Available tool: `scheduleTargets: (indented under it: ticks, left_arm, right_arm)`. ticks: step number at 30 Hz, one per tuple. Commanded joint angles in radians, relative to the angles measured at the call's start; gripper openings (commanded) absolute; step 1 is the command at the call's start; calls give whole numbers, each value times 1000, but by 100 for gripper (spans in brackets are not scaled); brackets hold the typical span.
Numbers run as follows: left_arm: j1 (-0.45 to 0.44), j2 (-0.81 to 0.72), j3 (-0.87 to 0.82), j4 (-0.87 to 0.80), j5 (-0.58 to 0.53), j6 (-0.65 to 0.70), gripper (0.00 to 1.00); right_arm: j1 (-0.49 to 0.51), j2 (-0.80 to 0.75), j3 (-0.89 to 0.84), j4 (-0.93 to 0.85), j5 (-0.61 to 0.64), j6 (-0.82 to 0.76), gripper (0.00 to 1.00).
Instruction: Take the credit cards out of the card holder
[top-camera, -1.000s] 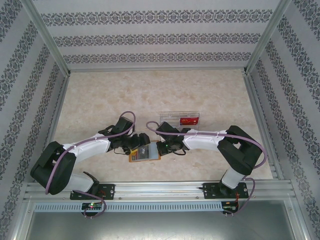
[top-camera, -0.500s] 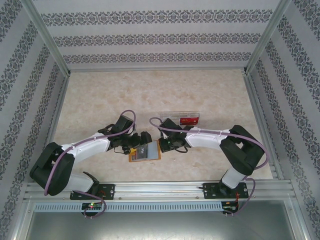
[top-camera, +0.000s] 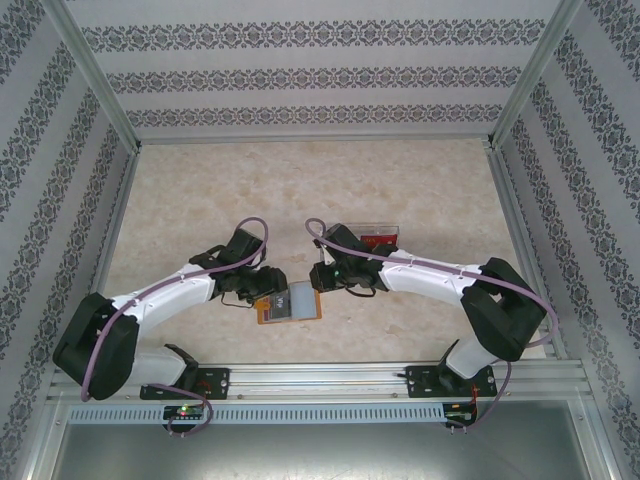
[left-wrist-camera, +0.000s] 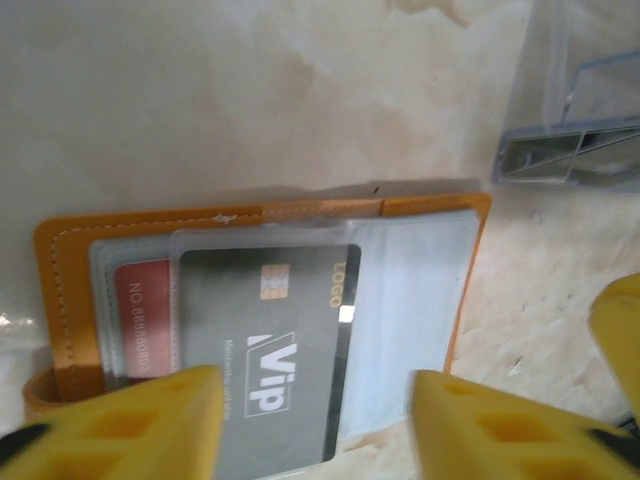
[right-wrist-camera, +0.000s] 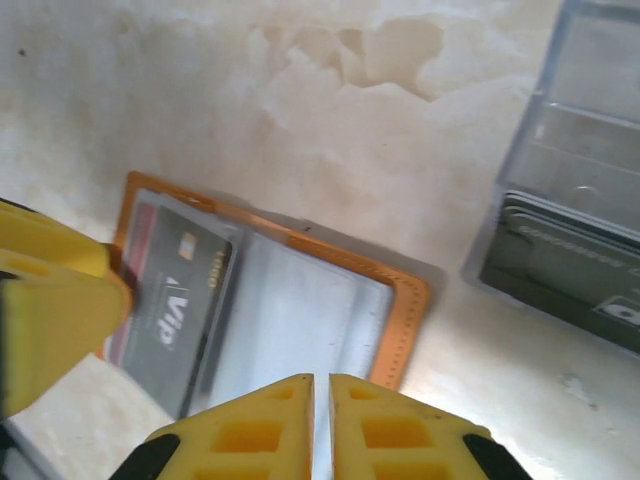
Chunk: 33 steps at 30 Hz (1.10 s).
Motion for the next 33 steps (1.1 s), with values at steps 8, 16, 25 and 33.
scheduleTargets:
  ticks: [8,16,25,33]
  left_arm:
    - [16,28,-61,-23,-41,55,31]
    - [19,32,-96,4,-22,57,27]
    - [20,55,-110,36,18,52,25]
    - [20,54,-113,34,20,52,24]
  right_arm:
    - [45,111,21,155,-135,174,12]
    - [49,175,12,222,-191,242,16]
    - [56,222,-8,283,-232,294,20]
    - [62,224,-24,280,-225,307,21]
